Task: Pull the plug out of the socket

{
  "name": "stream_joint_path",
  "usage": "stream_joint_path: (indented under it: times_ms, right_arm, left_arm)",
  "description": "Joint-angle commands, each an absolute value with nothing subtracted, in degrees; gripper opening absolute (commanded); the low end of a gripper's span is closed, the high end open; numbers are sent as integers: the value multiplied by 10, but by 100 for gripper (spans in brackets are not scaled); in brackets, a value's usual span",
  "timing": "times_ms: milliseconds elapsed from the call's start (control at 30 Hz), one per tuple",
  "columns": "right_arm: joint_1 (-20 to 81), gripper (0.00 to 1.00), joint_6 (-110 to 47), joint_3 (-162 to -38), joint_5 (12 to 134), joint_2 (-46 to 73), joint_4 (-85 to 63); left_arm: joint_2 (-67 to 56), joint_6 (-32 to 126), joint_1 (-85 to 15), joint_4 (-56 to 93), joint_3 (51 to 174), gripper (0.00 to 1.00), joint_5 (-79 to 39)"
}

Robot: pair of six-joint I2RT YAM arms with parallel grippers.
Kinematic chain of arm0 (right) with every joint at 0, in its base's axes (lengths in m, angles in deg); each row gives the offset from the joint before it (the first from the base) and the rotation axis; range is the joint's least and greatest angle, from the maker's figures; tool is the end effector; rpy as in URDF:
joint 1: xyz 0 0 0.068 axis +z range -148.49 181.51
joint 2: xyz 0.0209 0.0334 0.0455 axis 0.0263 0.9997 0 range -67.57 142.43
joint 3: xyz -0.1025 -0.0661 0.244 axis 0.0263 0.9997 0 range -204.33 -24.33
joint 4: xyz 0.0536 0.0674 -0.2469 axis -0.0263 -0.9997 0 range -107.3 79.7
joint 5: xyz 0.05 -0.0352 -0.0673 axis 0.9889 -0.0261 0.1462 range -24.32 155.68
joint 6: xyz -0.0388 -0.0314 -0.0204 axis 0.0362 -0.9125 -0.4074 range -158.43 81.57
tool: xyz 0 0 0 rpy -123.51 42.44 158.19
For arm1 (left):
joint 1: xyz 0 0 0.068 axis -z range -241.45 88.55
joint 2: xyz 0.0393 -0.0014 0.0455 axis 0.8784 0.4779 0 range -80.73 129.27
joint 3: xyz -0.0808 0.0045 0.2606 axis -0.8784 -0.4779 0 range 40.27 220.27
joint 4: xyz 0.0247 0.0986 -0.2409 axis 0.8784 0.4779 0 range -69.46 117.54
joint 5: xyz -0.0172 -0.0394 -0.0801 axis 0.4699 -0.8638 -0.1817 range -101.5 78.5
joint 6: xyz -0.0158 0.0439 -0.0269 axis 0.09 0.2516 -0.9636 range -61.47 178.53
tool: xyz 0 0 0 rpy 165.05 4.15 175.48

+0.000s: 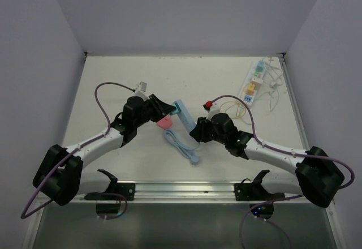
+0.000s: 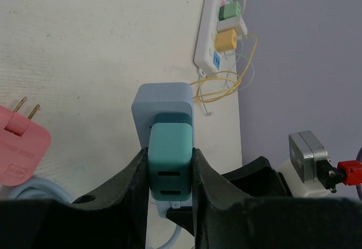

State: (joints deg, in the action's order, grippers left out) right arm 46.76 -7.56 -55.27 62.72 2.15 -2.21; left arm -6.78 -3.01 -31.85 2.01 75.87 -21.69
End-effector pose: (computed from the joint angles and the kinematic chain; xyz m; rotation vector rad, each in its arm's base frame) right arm 0.1782 0.1772 0.1985 -0.2426 2.1811 0.7257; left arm 0.2393 -0.1433 0.2253 -0.4540 2.0673 -1.1915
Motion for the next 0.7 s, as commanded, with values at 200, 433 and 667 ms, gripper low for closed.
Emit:
stream_joint_path:
  times_ms: [200,433,667]
  right_arm:
    - [411,0,-38,-551,485,43,-84]
    - [410,0,-30,-563,483,56,-75]
    - [409,0,-35,-569,495,41,-77]
  left_arm:
    - [-174,-48,-340,55,722,0,-198]
    - [-255,-79,-350,85,681,0,-156]
    - [-268,-69,-382,108,675,0,-169]
